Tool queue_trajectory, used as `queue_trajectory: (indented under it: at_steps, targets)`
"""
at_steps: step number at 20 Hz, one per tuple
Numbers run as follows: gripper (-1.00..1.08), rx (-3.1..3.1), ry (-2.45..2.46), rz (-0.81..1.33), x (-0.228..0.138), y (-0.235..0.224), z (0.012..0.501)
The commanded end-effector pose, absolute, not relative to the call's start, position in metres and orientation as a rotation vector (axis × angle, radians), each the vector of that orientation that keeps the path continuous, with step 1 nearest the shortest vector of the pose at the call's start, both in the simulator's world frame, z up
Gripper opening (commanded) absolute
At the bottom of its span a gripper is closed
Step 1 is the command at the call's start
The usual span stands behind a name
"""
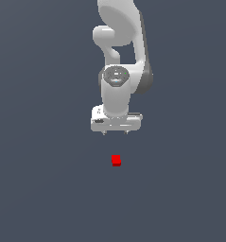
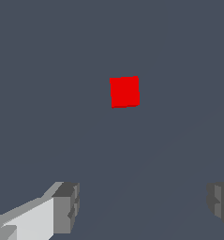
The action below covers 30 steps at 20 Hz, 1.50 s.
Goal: Pick up the red cube and move it to a goal position.
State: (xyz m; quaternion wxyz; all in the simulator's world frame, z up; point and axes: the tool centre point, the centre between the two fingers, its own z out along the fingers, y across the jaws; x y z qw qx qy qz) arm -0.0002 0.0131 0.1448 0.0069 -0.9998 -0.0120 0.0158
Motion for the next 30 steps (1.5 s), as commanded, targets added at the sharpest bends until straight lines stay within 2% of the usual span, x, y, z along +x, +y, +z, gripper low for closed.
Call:
queue_trajectory:
  at_steps: [1,17,30]
  targets:
    - [1.00,-3.128,-0.045,0.047,0.005,0.013,0.136]
    - [1.00,-3.136,-0.126,0.010,0.064,0.016,0.044]
    - [1.00,-3.138,-0.148,0.000,0.083,0.017,0.020]
